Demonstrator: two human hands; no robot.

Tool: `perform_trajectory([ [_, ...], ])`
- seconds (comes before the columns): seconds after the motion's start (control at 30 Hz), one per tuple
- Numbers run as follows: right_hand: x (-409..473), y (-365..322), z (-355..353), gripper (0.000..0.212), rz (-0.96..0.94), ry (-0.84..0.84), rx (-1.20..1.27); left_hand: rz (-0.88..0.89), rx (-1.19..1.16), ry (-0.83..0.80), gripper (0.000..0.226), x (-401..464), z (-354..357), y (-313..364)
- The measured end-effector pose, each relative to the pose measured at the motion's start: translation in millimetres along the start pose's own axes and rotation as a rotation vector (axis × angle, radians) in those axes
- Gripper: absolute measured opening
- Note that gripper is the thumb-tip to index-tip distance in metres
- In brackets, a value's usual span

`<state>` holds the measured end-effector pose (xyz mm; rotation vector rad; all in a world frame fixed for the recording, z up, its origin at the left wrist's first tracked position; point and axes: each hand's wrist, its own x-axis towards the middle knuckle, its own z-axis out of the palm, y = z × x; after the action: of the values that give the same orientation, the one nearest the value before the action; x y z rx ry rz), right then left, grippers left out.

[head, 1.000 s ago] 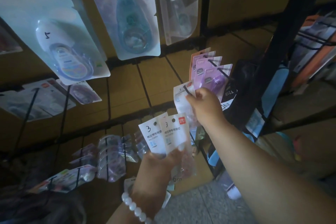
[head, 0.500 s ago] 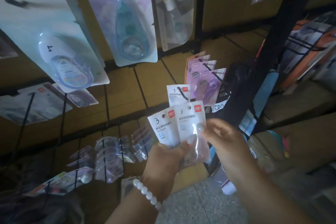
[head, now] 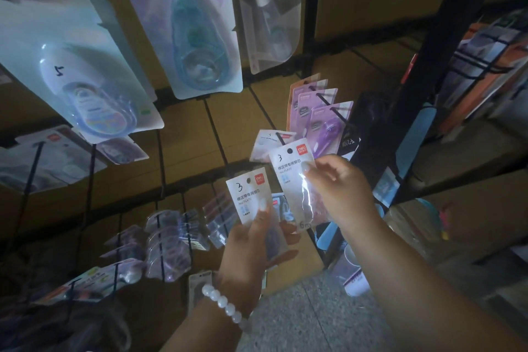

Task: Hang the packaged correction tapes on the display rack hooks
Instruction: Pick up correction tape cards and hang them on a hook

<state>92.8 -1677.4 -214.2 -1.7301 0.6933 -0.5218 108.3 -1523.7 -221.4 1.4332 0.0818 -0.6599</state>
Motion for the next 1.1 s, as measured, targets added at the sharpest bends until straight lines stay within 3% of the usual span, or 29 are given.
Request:
perform_trajectory([
  [0.23,6.5,-7.0,10.1,0.030,0.029,0.033,-0.081,-0.015,0.002,0.013,0.047,0.0,-2.6,0.9],
  [0.67,53.4,-8.8,38.5,0.031,-0.006,-0.001,-0.142,-0.066,-0.154,-0.001,0.036,0.6,-1.5,5.4],
  [0.9,67.4,-9.7,41.6,0.031,-0.057,-0.025,-0.270,0.016,-0.111,-0.045,0.020,2.9,3.8,6.9],
  [1.03,31.2,-7.3,17.6,0.029,0.031,0.076,-0.150,0.094,0.005,-0.060,0.025,3.3,3.9,4.1],
  [1.1,2.9,-6.0,5.9,0.035,0.012,0.046,-0.018,0.120,0.065,-0.087,0.025,4.1,5.4,2.8],
])
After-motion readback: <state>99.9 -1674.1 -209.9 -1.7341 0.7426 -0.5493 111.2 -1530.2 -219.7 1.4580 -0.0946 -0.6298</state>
